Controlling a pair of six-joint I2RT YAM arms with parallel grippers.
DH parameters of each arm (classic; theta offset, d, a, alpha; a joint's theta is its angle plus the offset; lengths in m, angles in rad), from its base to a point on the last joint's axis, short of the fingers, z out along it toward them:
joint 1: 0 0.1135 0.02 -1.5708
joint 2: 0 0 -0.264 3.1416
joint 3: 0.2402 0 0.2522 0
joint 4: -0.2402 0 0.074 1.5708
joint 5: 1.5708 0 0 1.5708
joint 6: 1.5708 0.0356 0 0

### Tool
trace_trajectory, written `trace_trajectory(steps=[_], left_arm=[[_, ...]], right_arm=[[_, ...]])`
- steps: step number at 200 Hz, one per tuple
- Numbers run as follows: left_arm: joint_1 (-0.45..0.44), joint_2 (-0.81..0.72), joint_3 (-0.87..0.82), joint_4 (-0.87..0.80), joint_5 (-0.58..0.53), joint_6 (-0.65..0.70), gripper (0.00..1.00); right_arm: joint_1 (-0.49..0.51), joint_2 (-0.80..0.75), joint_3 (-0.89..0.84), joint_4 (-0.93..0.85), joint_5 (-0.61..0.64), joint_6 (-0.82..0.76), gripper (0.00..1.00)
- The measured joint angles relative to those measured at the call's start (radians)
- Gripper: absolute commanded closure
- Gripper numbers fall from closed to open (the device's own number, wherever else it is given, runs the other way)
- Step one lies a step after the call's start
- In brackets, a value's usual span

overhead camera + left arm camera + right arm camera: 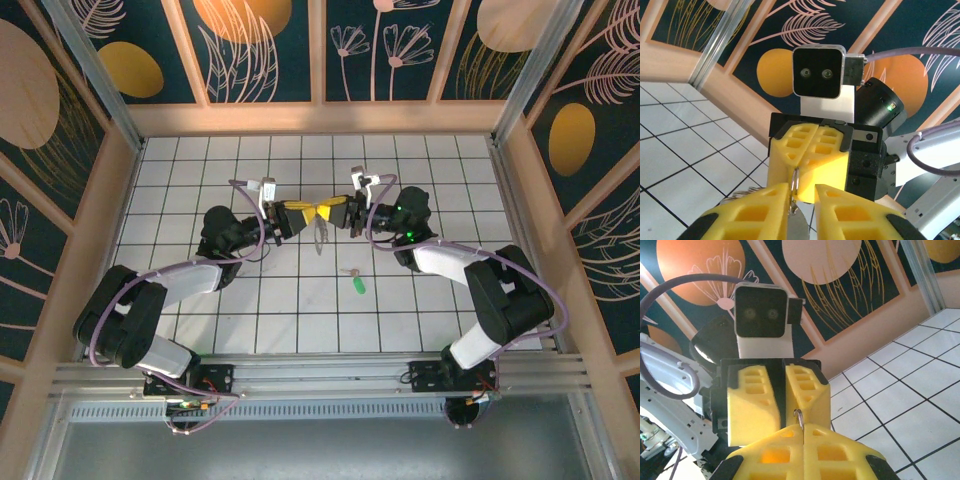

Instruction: Put the keys on the keyring

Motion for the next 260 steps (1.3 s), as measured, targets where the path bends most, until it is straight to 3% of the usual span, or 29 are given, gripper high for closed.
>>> trace_trajectory(steps=[37, 46, 89, 124, 213, 260], left_arm=[[0.0, 0.005, 0.0, -0.006, 0.0, 0.006, 1.0], [-0.001, 0.005, 0.001, -0.01, 0.0, 0.019, 1.0], [-0.008, 0.005, 0.011, -0.034, 0.011, 0.052, 1.0], [-0.014, 0.005, 0.032, -0.126, 0.026, 0.128, 1.0], [-0.014, -0.024, 0.186, -0.589, 0.026, 0.493, 1.0], [-0.014, -0.028, 0.233, -0.726, 0.035, 0.603, 1.0]], right_arm=[[0.001, 0.0, 0.0, -0.001, -0.006, 0.0, 1.0], [0.0, 0.0, 0.0, -0.002, -0.007, 0.0, 1.0], [-0.017, -0.001, 0.0, -0.021, 0.002, -0.001, 0.63], [-0.069, -0.065, -0.031, -0.074, 0.018, -0.021, 0.53], [-0.09, -0.144, -0.039, -0.323, -0.01, -0.179, 0.49], [-0.09, -0.13, -0.028, -0.367, -0.066, -0.216, 0.51]])
